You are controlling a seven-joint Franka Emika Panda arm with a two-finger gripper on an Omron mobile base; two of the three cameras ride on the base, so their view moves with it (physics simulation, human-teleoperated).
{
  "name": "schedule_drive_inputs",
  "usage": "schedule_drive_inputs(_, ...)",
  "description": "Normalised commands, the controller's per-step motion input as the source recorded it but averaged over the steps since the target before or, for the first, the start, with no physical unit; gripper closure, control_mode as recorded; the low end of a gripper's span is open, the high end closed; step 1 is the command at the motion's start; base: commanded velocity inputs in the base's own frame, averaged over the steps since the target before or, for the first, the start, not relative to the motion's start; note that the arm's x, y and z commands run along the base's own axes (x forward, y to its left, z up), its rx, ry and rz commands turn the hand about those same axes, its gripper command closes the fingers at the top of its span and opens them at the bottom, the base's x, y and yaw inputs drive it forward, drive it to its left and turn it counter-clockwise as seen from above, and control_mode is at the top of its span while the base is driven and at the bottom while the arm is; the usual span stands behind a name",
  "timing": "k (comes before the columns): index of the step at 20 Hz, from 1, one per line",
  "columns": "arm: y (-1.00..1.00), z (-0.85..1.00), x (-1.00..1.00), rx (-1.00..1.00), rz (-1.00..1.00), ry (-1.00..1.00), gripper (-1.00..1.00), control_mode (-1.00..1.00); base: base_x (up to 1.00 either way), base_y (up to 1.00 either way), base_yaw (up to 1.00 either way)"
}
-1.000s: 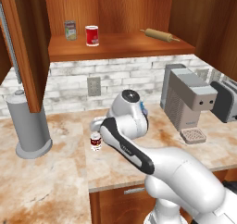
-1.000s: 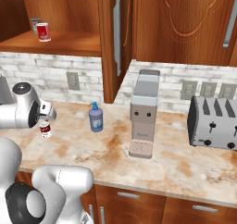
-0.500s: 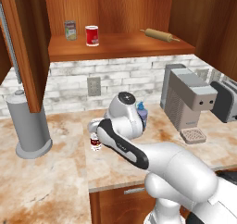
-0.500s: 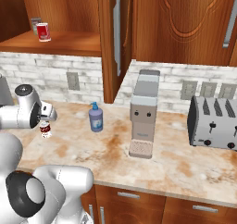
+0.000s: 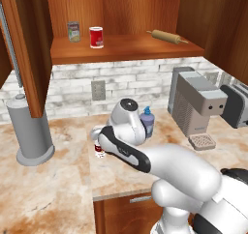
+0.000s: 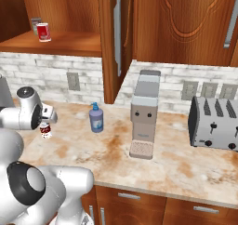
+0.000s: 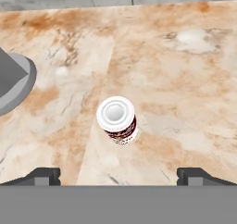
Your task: Pick the cans from the counter and place them in their designated side in the cabinet.
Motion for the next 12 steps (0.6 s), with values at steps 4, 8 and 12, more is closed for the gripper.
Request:
schedule_drive_inputs(4,0.06,-0.16,0.16,0.00,0.00,0.02,-1.00,-1.00,0.00,0.00,0.00)
schedule_drive_inputs(8,0.05,-0.19,0.17,0.00,0.00,0.02,-1.00,-1.00,0.00,0.00,0.00)
schedule_drive_inputs(12,0.04,-0.20,0.17,0.00,0.00,0.02,-1.00,-1.00,0.00,0.00,0.00)
